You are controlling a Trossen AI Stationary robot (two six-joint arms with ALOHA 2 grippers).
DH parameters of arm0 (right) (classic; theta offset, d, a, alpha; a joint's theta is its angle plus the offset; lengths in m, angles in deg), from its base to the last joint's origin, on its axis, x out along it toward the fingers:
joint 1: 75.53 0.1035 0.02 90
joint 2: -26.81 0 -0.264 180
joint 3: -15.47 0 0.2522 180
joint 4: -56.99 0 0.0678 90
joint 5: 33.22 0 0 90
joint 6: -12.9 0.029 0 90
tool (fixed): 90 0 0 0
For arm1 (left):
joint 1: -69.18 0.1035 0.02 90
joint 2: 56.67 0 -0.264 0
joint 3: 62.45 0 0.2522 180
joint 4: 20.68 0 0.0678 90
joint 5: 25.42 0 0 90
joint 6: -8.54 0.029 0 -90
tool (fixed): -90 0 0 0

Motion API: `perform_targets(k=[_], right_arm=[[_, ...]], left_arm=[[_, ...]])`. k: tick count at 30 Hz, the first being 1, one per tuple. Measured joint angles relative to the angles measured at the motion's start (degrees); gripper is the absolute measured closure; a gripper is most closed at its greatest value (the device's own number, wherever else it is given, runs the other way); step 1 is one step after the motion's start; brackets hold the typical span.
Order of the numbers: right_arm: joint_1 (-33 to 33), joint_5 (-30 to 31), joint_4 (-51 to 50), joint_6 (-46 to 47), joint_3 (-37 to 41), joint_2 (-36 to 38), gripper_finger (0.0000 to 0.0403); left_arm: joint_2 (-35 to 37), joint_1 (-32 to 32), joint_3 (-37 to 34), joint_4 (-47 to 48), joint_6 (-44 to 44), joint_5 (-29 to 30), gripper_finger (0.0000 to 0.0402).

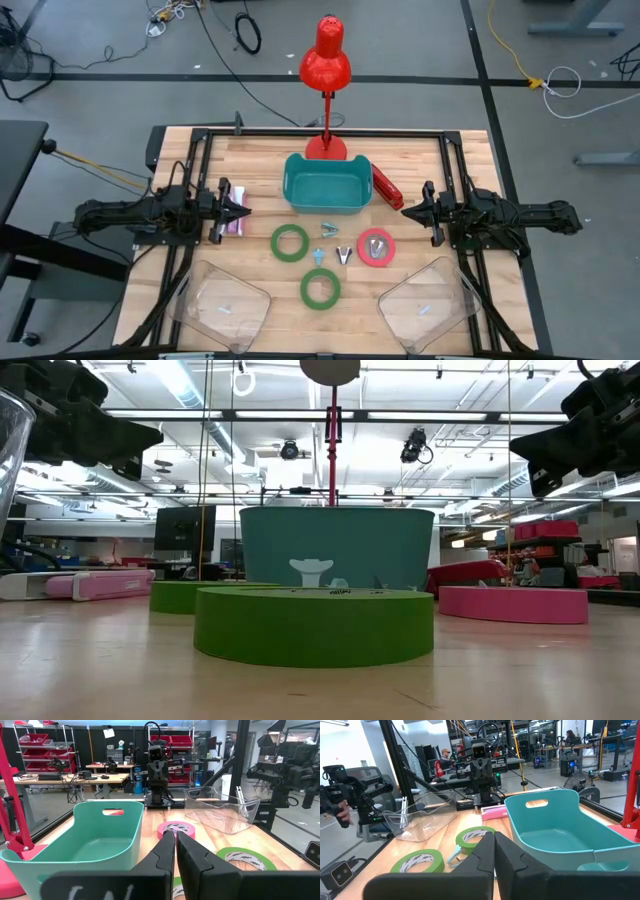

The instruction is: Pick and place Stapler, Stapler remover, tape

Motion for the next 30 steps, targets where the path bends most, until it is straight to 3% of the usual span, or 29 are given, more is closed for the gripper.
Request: perform_targets(k=[8,17,30], right_arm=[[0.0,0.0,0.0,0.0,0.0,0.0,0.0396],[0.0,0.0,0.0,0.0,0.0,0.0,0.0396],[0.0,0.0,0.0,0.0,0.0,0.0,0.0396]], left_arm=[[0.0,0.0,0.0,0.0,-0.4,-0.2,0.0378],[0.0,0.0,0.3,-1.0,-9.0,-1.3,0.0379],[0.0,0.0,7.6,0.8,-8.4,0.3,0.0398]])
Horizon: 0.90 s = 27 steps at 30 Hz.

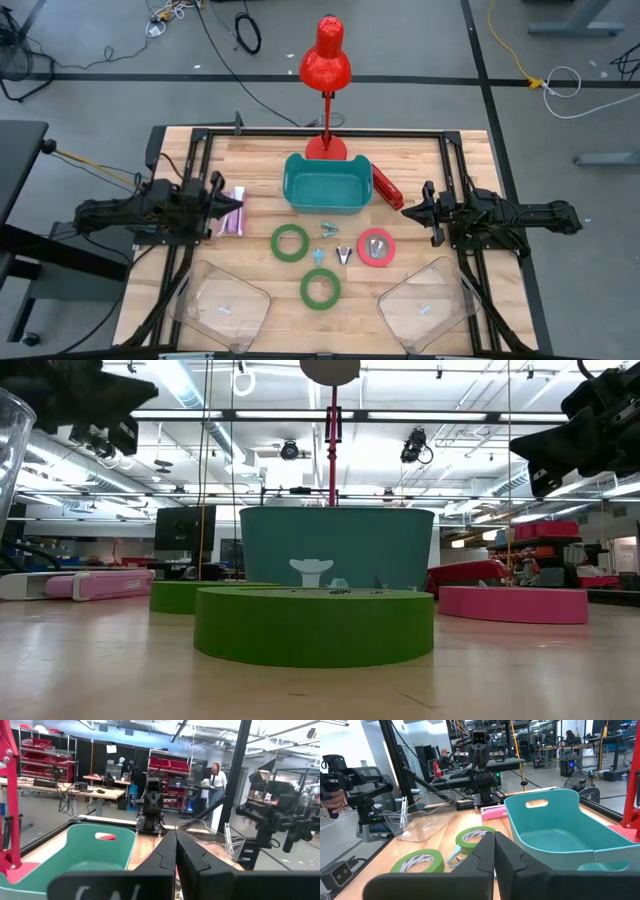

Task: Pick and place Stapler, Stapler remover, tape
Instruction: Put the pink stapler in the blue bin

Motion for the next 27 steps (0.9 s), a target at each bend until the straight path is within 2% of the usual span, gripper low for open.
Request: perform_targets(k=[9,19,27], right_arm=[[0.0,0.0,0.0,0.0,0.0,0.0,0.0396],[0.0,0.0,0.0,0.0,0.0,0.0,0.0396],[0.0,0.0,0.0,0.0,0.0,0.0,0.0396]], left_arm=[[0.0,0.0,7.3,10.4,2.4,0.0,0.0394],[-0.5,0.0,15.2,20.5,3.0,2.8,0.0396],[-6.8,0.0,19.4,21.8,5.9,2.8,0.0395]])
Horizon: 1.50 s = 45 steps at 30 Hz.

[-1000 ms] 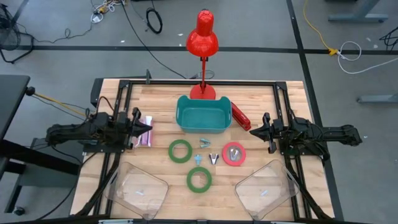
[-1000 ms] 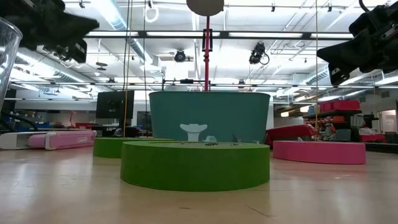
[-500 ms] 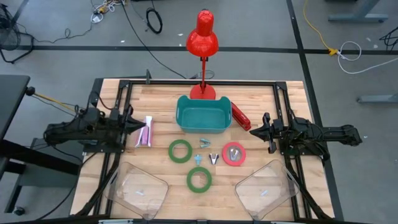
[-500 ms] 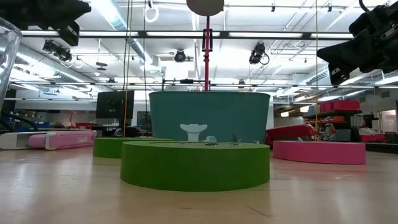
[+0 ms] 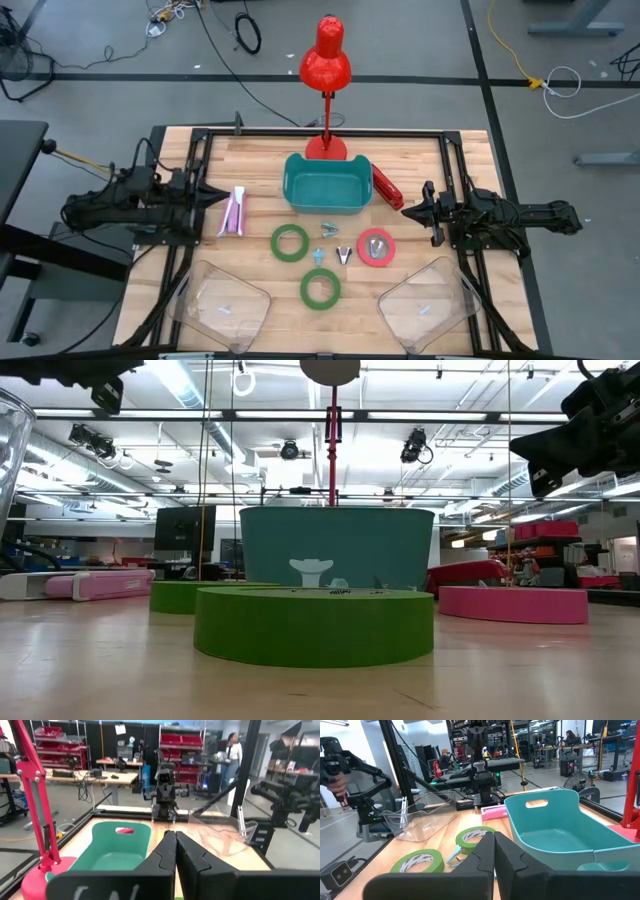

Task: Pick and place Stapler, Stapler remover, tape
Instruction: Put the pink stapler in the blue bin

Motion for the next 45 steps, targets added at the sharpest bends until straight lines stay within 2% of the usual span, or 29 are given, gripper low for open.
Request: perform_targets(k=[14,24,32,36,39,42,45], right_arm=[[0.0,0.0,0.0,0.0,0.0,0.0,0.0396],[0.0,0.0,0.0,0.0,0.0,0.0,0.0396],[0.0,0.0,0.0,0.0,0.0,0.0,0.0396],[0.0,0.0,0.0,0.0,0.0,0.0,0.0396],[0.0,0.0,0.0,0.0,0.0,0.0,0.0396],[0.0,0.0,0.0,0.0,0.0,0.0,0.0396],[0.0,0.0,0.0,0.0,0.0,0.0,0.0396]], left_arm=[[-16.6,0.0,13.2,2.0,2.7,1.5,0.0395],[-23.6,0.0,21.3,3.6,2.5,9.2,0.0393],[-26.8,0.0,22.8,4.1,2.5,12.4,0.0392],[-28.2,0.0,22.8,7.3,1.2,16.4,0.0392],[-29.1,0.0,22.8,10.0,-0.6,17.2,0.0389],[-29.9,0.0,22.8,12.7,-1.1,17.2,0.0370],[-31.0,0.0,22.8,15.4,-3.6,18.0,0.0333]])
